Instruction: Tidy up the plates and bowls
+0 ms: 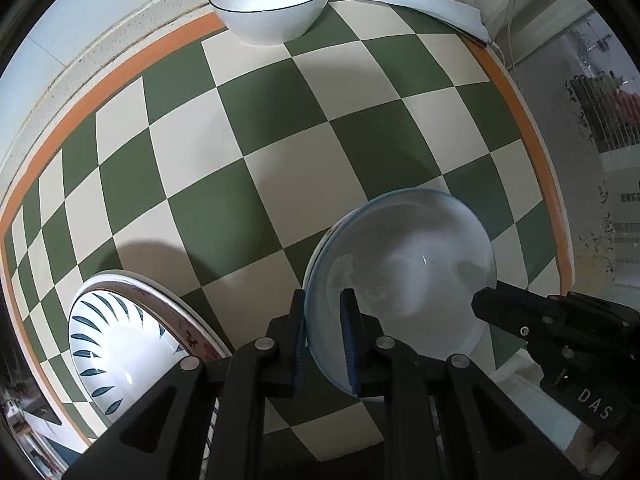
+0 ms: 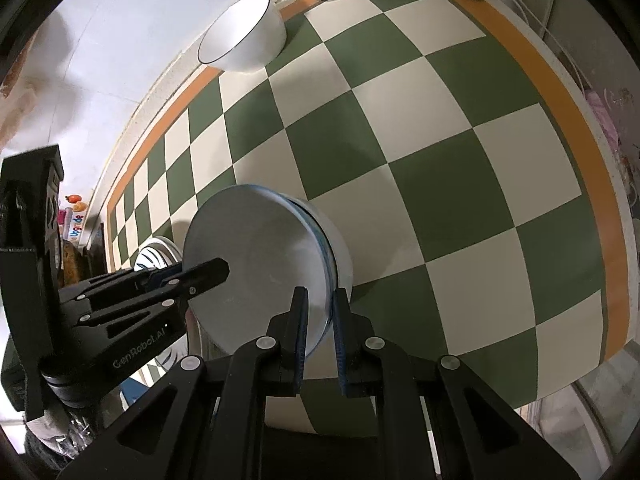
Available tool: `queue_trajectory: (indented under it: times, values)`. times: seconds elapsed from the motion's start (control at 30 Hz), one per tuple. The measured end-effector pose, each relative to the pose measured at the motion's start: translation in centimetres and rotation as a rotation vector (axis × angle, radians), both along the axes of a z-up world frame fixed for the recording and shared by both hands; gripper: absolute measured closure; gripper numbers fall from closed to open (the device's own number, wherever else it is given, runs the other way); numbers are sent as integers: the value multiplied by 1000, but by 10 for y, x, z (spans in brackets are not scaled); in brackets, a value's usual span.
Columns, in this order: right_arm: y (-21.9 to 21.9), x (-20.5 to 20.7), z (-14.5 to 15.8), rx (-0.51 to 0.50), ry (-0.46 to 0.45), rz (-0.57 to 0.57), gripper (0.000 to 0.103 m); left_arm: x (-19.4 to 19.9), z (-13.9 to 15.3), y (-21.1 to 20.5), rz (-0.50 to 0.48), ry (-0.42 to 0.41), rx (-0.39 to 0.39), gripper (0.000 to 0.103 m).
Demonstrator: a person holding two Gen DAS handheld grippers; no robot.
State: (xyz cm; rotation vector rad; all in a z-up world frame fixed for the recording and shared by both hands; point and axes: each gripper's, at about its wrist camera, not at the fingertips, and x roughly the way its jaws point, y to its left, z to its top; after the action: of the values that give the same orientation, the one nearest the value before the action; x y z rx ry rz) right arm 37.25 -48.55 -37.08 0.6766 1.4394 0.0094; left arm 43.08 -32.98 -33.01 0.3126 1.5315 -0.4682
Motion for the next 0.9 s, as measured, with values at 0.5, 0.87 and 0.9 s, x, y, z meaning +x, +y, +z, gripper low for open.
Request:
queue_trajectory:
  times: [0.5, 0.87, 0.9]
  values:
    - [3, 3, -5, -11, 26, 23, 89, -8, -5, -14, -38, -36, 62, 89]
    - [0, 9, -9, 5, 41, 32, 89, -10, -3, -14, -17, -23, 40, 89]
    - [-1, 10, -9, 19, 47, 36, 89, -9, 2, -11, -3, -19, 23, 89]
